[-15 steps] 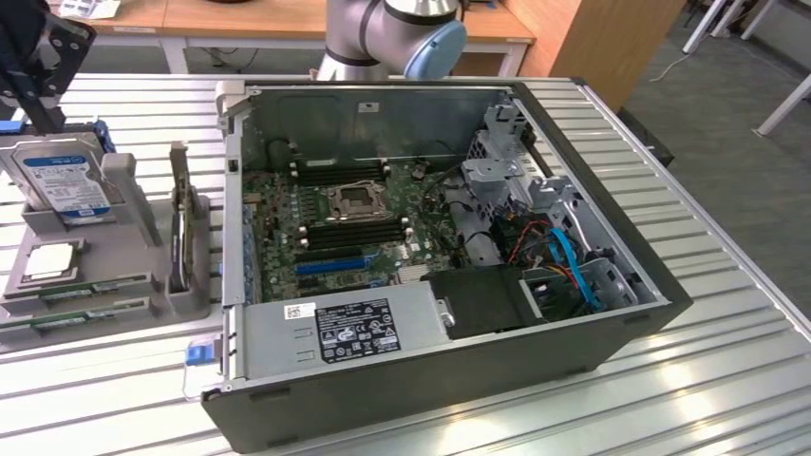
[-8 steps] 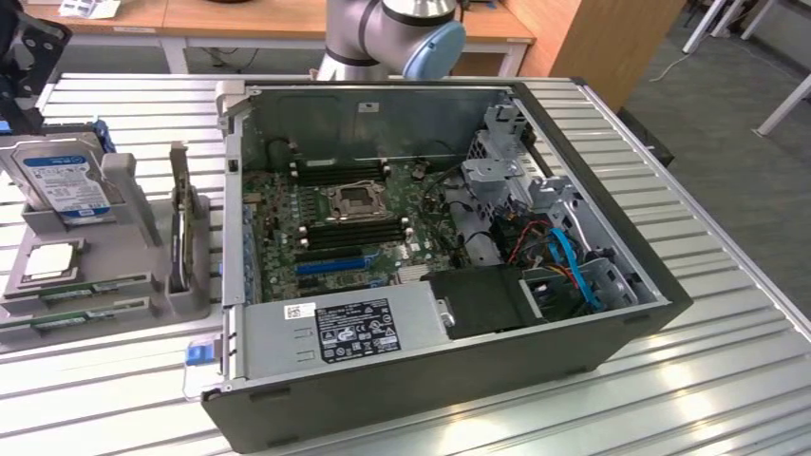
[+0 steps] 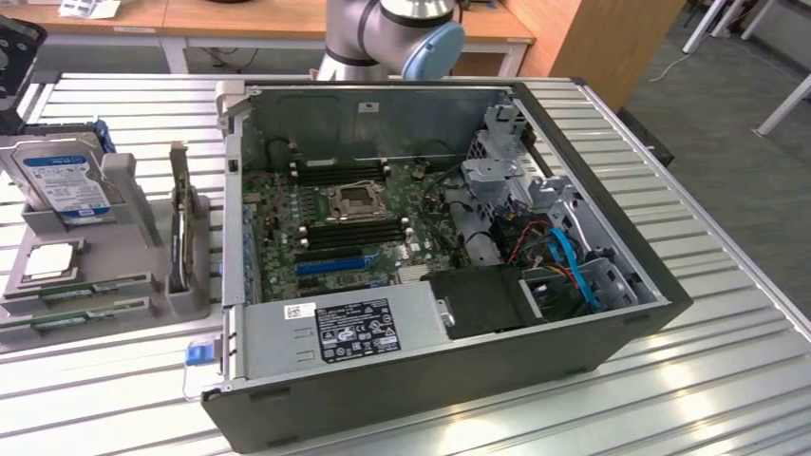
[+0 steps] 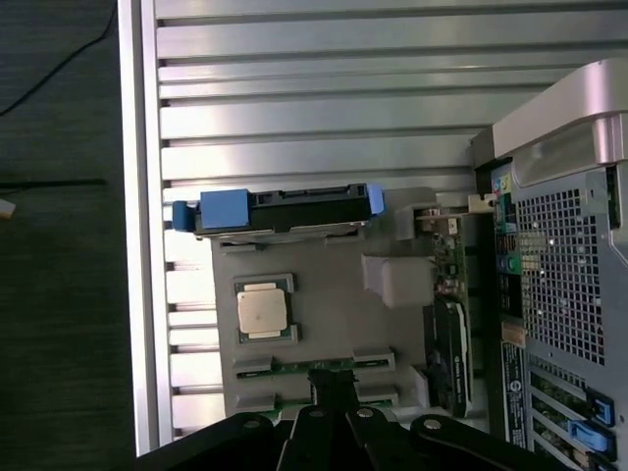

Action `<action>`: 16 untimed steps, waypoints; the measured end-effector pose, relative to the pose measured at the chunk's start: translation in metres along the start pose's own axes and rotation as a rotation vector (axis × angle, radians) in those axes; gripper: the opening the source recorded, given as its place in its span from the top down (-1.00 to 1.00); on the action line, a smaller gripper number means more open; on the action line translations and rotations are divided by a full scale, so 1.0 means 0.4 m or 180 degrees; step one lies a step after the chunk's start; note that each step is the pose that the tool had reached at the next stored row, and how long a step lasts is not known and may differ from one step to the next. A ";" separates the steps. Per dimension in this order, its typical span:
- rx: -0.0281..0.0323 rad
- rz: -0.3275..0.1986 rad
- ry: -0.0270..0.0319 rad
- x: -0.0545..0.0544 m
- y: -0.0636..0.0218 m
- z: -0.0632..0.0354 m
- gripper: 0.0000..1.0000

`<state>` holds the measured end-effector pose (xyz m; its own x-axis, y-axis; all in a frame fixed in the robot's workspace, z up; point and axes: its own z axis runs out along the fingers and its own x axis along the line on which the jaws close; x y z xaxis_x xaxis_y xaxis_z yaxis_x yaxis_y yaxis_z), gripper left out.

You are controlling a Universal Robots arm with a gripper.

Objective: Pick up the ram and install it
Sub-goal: 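Reach for the ram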

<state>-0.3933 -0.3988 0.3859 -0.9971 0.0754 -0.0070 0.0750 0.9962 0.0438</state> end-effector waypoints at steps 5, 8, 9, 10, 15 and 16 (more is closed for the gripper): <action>0.0000 -0.0001 0.0001 0.011 -0.001 0.000 0.80; 0.0000 0.0000 0.0001 0.011 -0.001 0.000 0.80; 0.0000 0.0000 0.0001 0.011 -0.001 0.000 0.80; 0.0000 0.0000 0.0001 0.011 -0.001 0.000 0.80; 0.0000 0.0000 0.0001 0.011 -0.008 0.000 0.80; 0.0000 0.0000 0.0002 0.010 -0.011 0.000 0.80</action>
<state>-0.3978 -0.4028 0.3858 -0.9971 0.0753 -0.0065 0.0750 0.9962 0.0438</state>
